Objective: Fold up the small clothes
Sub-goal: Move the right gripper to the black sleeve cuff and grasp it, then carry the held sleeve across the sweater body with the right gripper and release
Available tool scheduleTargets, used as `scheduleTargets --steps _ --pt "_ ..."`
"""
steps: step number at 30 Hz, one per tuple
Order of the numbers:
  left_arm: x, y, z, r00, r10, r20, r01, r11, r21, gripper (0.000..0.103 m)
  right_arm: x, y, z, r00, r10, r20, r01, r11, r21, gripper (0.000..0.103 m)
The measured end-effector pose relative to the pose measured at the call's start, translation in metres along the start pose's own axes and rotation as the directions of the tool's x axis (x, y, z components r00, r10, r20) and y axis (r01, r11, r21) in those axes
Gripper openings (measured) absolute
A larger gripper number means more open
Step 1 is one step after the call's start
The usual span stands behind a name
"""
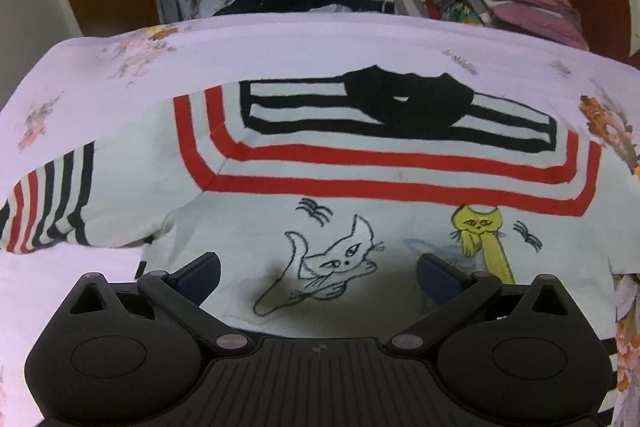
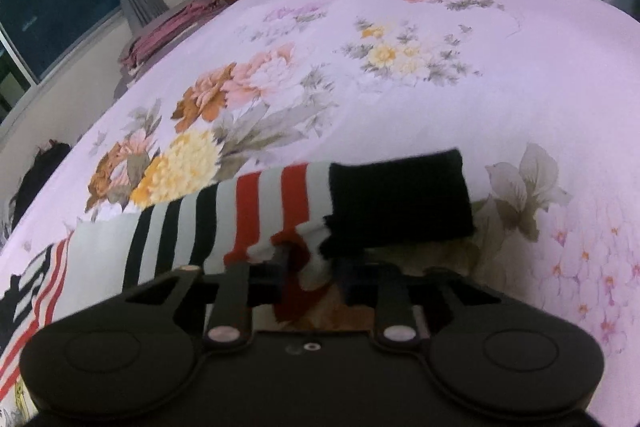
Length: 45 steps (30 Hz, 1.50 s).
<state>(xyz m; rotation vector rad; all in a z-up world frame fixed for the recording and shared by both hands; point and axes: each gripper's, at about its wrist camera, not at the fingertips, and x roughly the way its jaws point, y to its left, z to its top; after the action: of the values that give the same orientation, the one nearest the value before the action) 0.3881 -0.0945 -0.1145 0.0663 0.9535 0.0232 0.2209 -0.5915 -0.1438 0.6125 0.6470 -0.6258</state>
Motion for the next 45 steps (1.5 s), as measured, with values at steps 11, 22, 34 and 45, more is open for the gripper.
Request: scheduleTargets --steps 11,22,34,45 --pt "-0.007 0.018 0.01 0.995 -0.061 0.082 0.06 0.998 0.017 0.103 -0.043 0.097 0.003 0.97 0.202 0.134 -0.155 0.942 -0.298 0.008" --pt "0.005 0.074 0.027 0.987 -0.115 0.11 0.119 0.992 -0.035 0.103 -0.03 0.288 -0.086 0.888 0.446 -0.115 -0.435 0.729 -0.528 0.008" --pt "0.049 0.043 0.026 0.932 -0.363 -0.007 0.363 0.932 -0.016 0.103 -0.023 0.32 -0.141 0.861 0.428 -0.274 -0.507 0.686 -0.523 0.034" --pt "0.095 -0.009 0.025 0.882 -0.465 -0.075 0.458 0.884 -0.095 0.049 -0.042 0.207 -0.117 0.973 0.206 -0.103 -0.229 0.826 -0.514 0.045"
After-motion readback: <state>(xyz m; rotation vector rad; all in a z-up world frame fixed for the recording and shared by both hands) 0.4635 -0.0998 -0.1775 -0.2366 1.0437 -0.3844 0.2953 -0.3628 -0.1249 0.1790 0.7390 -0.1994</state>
